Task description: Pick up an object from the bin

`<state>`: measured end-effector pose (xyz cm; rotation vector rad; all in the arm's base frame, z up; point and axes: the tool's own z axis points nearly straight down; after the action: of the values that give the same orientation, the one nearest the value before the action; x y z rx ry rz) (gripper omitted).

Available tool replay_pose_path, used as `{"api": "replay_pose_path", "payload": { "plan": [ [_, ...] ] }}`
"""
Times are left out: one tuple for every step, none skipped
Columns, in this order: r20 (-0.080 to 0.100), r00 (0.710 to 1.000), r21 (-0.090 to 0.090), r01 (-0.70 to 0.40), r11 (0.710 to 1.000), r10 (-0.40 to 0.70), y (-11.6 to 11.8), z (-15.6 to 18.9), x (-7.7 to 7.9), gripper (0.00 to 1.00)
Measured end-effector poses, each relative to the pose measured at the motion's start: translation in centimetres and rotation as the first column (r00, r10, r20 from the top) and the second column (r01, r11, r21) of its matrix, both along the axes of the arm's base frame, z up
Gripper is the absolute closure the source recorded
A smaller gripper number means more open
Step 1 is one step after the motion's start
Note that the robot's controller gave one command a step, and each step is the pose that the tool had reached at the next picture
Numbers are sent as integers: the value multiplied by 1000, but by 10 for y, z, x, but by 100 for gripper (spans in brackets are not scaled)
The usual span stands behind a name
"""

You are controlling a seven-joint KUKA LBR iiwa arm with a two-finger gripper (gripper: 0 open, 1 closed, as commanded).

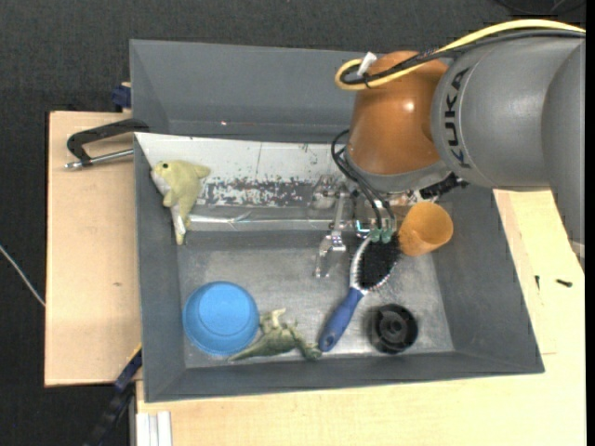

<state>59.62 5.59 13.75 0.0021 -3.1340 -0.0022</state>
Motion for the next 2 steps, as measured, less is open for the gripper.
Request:
{"api": "replay_pose_path", "payload": {
  "plan": [
    [16,932,-1,-362,932,361,-61,-65,-18,0],
    [34,931,3,-364,932,363,-141,-39,-56,0]
  ]
}}
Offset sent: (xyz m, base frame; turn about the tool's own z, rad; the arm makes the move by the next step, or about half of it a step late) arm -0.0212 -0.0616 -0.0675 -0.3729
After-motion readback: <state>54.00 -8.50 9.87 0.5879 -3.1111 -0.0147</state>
